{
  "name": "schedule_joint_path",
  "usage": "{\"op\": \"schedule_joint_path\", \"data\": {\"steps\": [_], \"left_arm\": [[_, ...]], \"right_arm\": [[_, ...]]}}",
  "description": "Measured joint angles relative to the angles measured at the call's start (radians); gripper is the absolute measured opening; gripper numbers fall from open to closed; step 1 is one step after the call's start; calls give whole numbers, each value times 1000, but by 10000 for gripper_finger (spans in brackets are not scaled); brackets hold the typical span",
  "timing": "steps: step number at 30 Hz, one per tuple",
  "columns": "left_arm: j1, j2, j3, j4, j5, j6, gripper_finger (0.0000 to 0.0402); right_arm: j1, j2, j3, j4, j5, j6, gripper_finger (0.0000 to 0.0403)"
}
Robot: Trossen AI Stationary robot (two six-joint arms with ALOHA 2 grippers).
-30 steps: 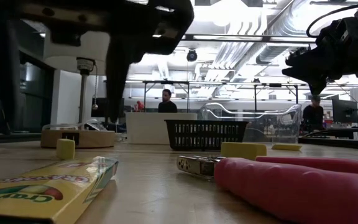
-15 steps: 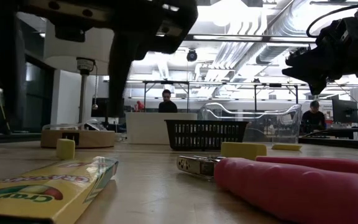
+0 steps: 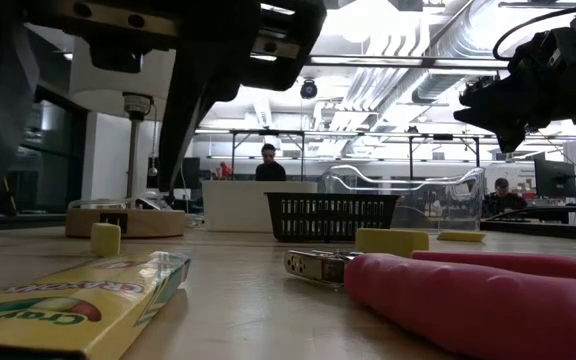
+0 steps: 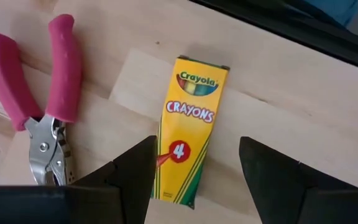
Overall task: Pick & Place School Supplies
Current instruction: Put the yellow crayon box into the white bin
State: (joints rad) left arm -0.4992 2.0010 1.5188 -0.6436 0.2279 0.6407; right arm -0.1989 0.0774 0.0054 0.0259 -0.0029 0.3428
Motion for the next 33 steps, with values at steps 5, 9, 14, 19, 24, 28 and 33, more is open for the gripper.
{"op": "schedule_joint_path", "data": {"steps": [5, 9, 14, 19, 24, 28, 33], "left_arm": [[3, 0, 0, 0, -3, 14, 220], [11, 12, 0, 4, -6, 19, 221], [13, 29, -1, 17, -3, 29, 233], [15, 44, -1, 26, -6, 42, 244], [15, 61, -1, 38, -24, 56, 245], [18, 66, -1, 48, -25, 60, 245], [19, 72, -1, 52, -26, 60, 245]], "right_arm": [[0, 0, 0, 0, 0, 0, 133], [0, 0, 0, 0, 0, 0, 133], [0, 0, 0, 0, 0, 0, 133], [0, 0, 0, 1, 0, 0, 133], [0, 0, 0, 0, 0, 0, 133], [0, 0, 0, 0, 0, 0, 133], [0, 0, 0, 1, 0, 0, 133]]}}
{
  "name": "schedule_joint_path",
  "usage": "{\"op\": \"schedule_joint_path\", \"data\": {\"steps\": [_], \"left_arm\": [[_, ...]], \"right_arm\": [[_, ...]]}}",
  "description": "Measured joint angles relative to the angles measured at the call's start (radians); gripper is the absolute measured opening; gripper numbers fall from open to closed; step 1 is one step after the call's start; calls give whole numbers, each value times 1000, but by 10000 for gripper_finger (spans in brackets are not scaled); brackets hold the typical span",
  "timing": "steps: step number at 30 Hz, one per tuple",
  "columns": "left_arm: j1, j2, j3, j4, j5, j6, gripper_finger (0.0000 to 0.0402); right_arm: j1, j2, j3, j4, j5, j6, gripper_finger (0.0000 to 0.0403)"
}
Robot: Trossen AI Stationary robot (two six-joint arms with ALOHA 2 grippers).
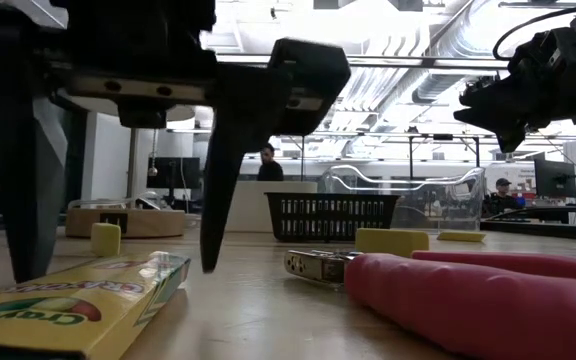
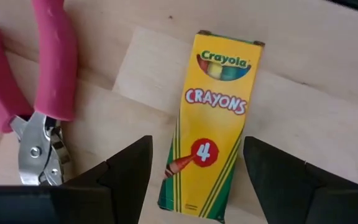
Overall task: Pick & Place School Supplies
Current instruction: Put the yellow crayon box into the white bin
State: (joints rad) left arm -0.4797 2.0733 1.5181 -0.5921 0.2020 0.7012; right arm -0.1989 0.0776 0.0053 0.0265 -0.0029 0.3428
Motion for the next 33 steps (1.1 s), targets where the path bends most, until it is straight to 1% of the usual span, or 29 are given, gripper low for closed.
{"op": "schedule_joint_path", "data": {"steps": [19, 28, 33], "left_arm": [[1, 31, 1, 6, 27, -70, 243], [0, 32, 1, 6, 28, -73, 204], [0, 32, 1, 4, 28, -77, 198]], "right_arm": [[0, 0, 0, 0, 0, 0, 133], [0, 0, 0, 0, 0, 0, 133], [0, 0, 0, 0, 0, 0, 133]]}}
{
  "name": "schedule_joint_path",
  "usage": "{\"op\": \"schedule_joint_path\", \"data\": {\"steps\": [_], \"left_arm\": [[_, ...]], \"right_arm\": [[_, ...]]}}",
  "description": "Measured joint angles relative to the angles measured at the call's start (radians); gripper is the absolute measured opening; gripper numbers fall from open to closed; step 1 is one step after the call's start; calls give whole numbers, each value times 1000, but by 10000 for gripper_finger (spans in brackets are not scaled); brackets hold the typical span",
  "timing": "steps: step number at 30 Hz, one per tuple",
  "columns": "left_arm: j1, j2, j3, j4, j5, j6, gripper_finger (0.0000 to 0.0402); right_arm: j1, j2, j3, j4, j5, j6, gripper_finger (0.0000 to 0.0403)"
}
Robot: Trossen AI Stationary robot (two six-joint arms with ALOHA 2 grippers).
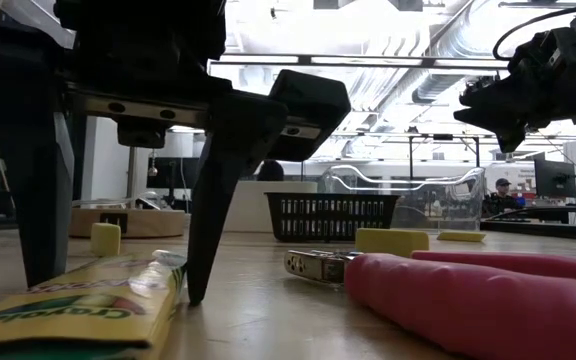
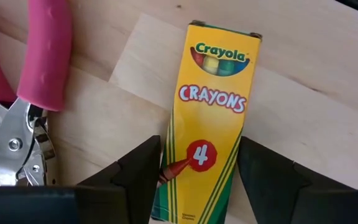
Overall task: Pick & Place School Supplies
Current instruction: Put the yellow crayon box into the white bin
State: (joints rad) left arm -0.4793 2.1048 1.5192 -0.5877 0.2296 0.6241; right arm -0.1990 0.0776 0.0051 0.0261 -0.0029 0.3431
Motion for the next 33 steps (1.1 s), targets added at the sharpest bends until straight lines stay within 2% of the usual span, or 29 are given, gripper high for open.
{"op": "schedule_joint_path", "data": {"steps": [13, 29, 33], "left_arm": [[-1, 0, 0, 0, -20, -72, 198], [-2, -1, 0, -2, 0, -77, 198], [-8, -14, -3, -18, -25, -83, 198]], "right_arm": [[0, 0, 0, 0, 0, 0, 133], [0, 0, 0, 0, 0, 0, 133], [0, 0, 0, 0, 0, 0, 133]]}}
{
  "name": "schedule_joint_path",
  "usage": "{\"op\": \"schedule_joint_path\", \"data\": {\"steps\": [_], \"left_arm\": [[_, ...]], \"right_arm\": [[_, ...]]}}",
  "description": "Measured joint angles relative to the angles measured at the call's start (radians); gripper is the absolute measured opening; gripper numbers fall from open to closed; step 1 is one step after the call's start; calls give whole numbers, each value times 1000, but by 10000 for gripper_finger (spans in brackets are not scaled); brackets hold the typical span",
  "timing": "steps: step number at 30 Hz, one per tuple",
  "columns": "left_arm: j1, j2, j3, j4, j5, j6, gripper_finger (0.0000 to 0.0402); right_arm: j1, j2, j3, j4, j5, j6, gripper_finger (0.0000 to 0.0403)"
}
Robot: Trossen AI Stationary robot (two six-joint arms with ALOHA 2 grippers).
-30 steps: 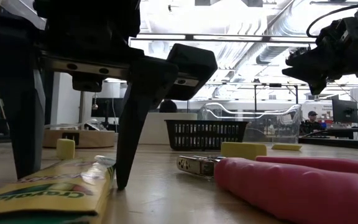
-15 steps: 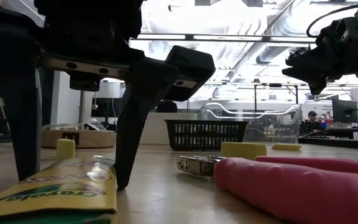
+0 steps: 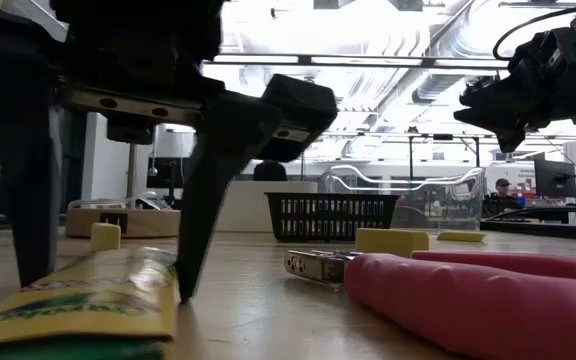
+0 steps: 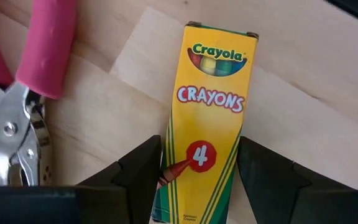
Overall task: Pick & Place School Supplies
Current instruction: Put the yellow crayon box into the white bin
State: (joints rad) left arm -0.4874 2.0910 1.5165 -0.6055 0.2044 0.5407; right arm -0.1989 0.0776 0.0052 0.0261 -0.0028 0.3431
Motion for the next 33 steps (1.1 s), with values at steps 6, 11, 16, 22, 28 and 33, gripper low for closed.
{"op": "schedule_joint_path", "data": {"steps": [6, 11, 16, 22, 28, 33], "left_arm": [[-17, -11, -2, -15, -60, -19, 198], [-28, -26, -2, -25, -96, -49, 193], [-34, -65, 0, -26, -131, -76, 177], [-34, -92, 2, -26, -133, -119, 161], [-38, -92, 2, -29, -148, -129, 160], [-40, -112, 2, -30, -207, -131, 159]], "right_arm": [[0, 0, 0, 0, 0, 0, 133], [0, 0, 0, 0, 0, 0, 133], [0, 0, 0, 0, 0, 0, 133], [0, 0, 0, 0, 0, 0, 133], [0, 0, 0, 0, 0, 0, 133], [0, 0, 0, 0, 0, 0, 133]]}}
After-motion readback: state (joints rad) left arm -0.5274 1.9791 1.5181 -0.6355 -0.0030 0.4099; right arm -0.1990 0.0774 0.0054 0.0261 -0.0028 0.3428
